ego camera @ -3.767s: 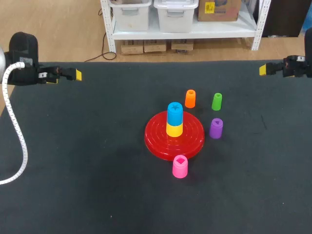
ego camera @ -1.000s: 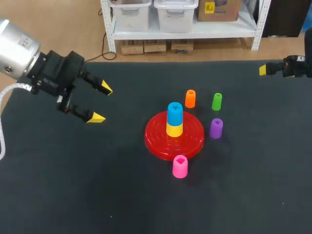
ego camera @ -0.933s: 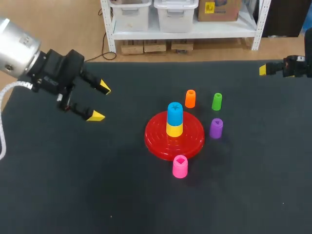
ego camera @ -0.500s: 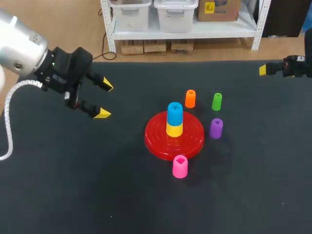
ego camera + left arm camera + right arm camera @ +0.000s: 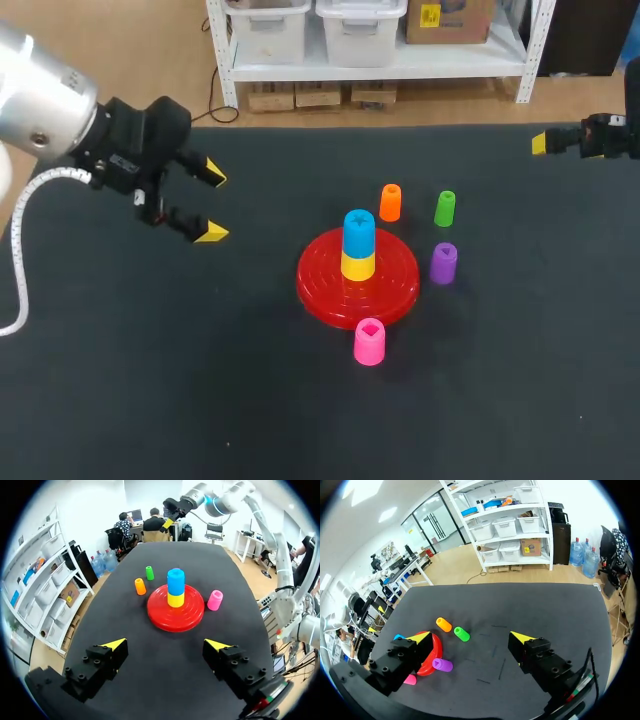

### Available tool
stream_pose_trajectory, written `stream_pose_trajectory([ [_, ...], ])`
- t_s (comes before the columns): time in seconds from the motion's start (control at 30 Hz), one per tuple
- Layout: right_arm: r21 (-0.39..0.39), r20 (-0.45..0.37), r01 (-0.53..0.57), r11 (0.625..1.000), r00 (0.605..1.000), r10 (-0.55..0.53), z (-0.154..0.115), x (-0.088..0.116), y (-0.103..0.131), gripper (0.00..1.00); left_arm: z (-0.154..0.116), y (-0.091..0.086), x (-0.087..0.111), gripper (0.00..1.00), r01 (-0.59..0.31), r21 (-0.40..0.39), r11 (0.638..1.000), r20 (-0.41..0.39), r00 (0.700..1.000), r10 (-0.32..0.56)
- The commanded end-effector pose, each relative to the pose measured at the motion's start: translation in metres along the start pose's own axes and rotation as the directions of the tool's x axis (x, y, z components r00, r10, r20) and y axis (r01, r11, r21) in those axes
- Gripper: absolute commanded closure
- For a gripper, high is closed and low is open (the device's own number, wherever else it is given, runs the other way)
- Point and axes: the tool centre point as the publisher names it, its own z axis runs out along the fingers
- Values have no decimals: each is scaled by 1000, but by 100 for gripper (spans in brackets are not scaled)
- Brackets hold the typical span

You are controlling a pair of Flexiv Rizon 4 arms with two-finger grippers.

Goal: Pick up and stack the cylinders on the red base in this order: pink,purple,orange,green

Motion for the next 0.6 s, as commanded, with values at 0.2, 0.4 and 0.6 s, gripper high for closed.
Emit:
stream_pose_trajectory([
  [0.2, 0, -1, 0, 1000, 1000, 0, 0, 0, 0, 0, 0, -1, 1, 7, -1, -2, 1000, 1, 1000, 1],
  [0.4, 0, -1, 0, 1000, 1000, 0, 0, 0, 0, 0, 0, -1, 1, 0, -1, -2, 1000, 1, 1000, 1],
  [0.6, 0, -1, 0, 1000, 1000, 0, 0, 0, 0, 0, 0, -1, 1, 0, -1, -2, 1000, 1, 1000, 1],
])
